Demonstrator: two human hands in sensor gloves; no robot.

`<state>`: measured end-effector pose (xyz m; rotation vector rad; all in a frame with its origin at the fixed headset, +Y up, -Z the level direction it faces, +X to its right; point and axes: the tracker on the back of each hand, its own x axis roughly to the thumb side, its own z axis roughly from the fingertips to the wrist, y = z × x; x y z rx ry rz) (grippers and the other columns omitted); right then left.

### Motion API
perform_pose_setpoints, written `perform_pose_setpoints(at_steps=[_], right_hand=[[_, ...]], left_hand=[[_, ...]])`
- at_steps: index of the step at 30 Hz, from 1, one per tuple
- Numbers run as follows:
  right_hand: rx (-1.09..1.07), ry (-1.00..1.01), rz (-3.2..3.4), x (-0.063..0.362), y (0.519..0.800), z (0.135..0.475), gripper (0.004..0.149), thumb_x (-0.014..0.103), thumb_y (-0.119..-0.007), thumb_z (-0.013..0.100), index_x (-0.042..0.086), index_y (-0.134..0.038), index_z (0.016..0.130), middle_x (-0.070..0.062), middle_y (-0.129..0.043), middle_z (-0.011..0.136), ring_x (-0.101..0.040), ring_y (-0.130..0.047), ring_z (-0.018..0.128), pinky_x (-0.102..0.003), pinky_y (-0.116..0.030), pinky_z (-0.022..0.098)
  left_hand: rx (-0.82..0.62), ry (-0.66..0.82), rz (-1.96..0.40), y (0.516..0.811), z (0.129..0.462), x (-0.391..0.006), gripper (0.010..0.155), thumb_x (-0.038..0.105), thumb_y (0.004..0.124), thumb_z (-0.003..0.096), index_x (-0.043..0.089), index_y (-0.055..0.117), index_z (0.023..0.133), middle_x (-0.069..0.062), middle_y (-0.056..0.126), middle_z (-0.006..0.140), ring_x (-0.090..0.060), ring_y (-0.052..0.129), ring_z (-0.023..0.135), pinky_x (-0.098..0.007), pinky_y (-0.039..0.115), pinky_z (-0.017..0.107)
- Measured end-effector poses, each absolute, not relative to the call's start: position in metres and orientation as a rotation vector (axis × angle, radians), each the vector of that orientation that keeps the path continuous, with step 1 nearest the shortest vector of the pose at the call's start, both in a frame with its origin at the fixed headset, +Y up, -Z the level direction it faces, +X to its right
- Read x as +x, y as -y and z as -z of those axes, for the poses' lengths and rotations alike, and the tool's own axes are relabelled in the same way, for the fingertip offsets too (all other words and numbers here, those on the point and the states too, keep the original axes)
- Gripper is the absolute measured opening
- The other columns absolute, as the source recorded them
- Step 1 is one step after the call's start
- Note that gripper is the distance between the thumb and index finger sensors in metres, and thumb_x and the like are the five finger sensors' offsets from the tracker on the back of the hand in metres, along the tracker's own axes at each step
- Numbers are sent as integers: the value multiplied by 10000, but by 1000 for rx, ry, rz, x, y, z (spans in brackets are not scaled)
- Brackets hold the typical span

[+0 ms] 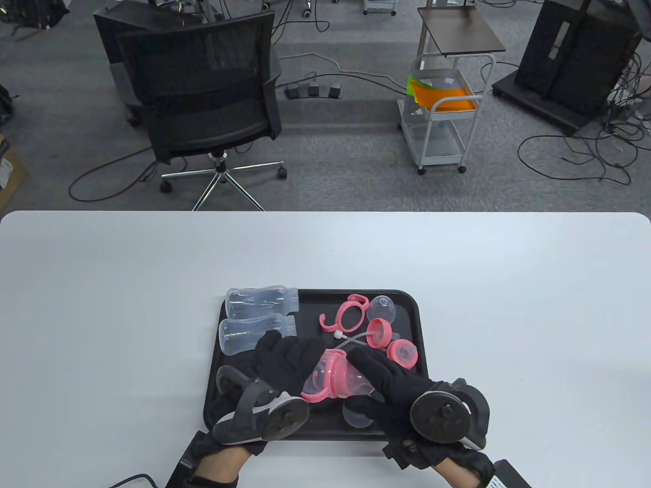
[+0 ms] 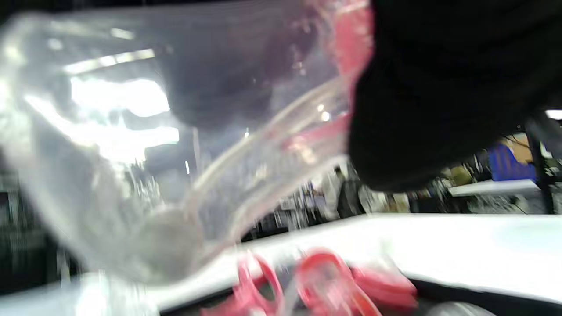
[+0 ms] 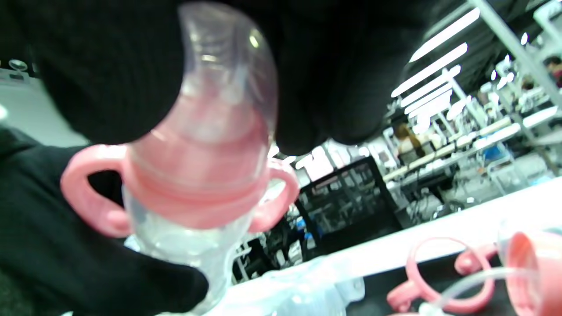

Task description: Assemble baby bottles from components

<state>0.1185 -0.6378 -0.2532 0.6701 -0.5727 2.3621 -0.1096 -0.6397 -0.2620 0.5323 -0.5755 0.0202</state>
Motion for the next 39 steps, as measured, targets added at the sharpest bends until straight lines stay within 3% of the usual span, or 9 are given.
perform_pose_setpoints(at_steps=[1, 2, 3, 10, 14, 16, 26, 34, 39], right_hand=[[648, 595, -2373, 115, 635, 250, 770, 447, -963, 294, 205, -708, 979, -132, -875, 903, -294, -1043, 692, -346, -987, 468], [663, 631, -2390, 114, 633, 247, 773, 451, -963, 293, 200, -708, 978, -134, -877, 901, -295, -1044, 689, -348, -987, 464], [692, 687, -2410, 112, 627, 245, 776, 455, -960, 294, 202, -703, 982, -133, -875, 904, -294, -1042, 692, -346, -987, 464], [754, 859, -2426, 104, 608, 232, 812, 453, -988, 290, 142, -693, 980, -141, -881, 897, -309, -1041, 685, -355, -982, 460], [787, 749, -2327, 111, 604, 238, 867, 495, -949, 317, 142, -598, 1026, -118, -824, 948, -281, -1009, 757, -350, -972, 510], [700, 702, -2280, 119, 606, 242, 907, 543, -892, 331, 146, -522, 1057, -136, -738, 1002, -334, -920, 829, -408, -909, 560], [504, 767, -2449, 169, 616, 274, 859, 620, -739, 381, 201, -481, 1085, -142, -596, 1082, -392, -755, 949, -542, -726, 701], [343, 708, -2513, 202, 634, 294, 845, 635, -683, 389, 199, -485, 1086, -150, -572, 1090, -406, -730, 958, -574, -688, 711], [284, 631, -2553, 216, 646, 307, 849, 630, -693, 388, 199, -477, 1087, -151, -568, 1090, -414, -723, 959, -583, -683, 708]], left_hand=[[449, 584, -10, 637, 261, -107, 1064, 616, 1135, 249, 234, 598, 1083, -70, 851, 983, -309, 989, 873, -673, 673, 751], [485, 596, -10, 637, 258, -107, 1093, 630, 1127, 258, 259, 541, 1102, -78, 838, 991, -307, 985, 879, -679, 666, 751], [565, 577, -29, 634, 255, -107, 1065, 651, 1122, 232, 282, 598, 1083, -76, 869, 972, -309, 1011, 855, -682, 683, 739], [607, 564, -157, 622, 249, -107, 1031, 657, 1103, 265, 188, 644, 1060, -106, 815, 1016, -345, 963, 905, -665, 699, 728], [642, 554, -178, 614, 245, -117, 1029, 669, 1103, 268, 201, 648, 1063, -93, 825, 1013, -333, 980, 891, -647, 721, 729], [671, 515, -217, 606, 244, -127, 1027, 669, 1101, 271, 205, 645, 1066, -92, 820, 1017, -333, 978, 893, -641, 719, 733], [637, 183, -615, 599, 277, -229, 1018, 639, 1098, 301, 241, 588, 1087, -76, 753, 1063, -335, 918, 947, -605, 662, 787], [527, -58, -981, 622, 307, -307, 1020, 598, 1105, 331, 279, 517, 1101, -40, 635, 1119, -342, 840, 1013, -584, 628, 829], [433, -174, -977, 649, 333, -324, 1021, 577, 1124, 324, 304, 513, 1095, -17, 624, 1124, -347, 829, 1037, -590, 673, 819]])
